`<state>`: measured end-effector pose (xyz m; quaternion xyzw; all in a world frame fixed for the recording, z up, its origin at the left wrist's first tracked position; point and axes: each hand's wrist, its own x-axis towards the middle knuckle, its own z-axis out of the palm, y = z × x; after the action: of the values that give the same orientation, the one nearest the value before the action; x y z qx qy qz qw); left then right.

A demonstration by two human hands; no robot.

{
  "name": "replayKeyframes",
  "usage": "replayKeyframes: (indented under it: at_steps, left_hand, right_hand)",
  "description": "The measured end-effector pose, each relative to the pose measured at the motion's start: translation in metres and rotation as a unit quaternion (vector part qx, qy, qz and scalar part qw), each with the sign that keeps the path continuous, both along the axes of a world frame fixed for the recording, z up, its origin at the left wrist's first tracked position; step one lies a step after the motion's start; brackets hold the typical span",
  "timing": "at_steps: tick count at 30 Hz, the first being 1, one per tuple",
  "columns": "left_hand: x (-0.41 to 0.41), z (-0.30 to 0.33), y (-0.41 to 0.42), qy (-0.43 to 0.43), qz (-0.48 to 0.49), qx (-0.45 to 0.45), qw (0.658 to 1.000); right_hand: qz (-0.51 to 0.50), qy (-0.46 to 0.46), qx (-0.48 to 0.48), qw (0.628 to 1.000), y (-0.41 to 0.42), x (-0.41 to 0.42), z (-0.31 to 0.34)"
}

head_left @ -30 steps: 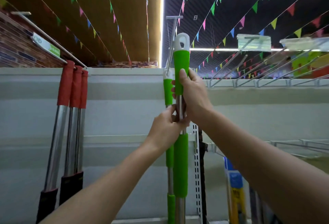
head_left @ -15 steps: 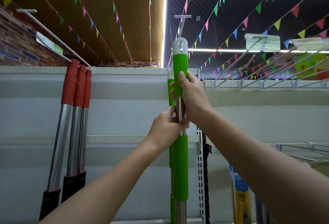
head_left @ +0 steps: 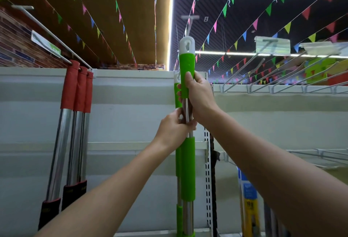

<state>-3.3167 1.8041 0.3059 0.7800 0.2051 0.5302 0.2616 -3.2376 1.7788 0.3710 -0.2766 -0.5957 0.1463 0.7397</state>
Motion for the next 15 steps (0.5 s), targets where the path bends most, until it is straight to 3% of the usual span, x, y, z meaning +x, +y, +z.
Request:
replayKeyframes:
  at_steps: [15]
  left_hand:
    - [0.003,-0.009,0.027,0.026,-0.015,-0.051,0.998]
  right_hand:
    - [-0.008,0.016,-0.051,0.999,0.045,0.013,-0.010]
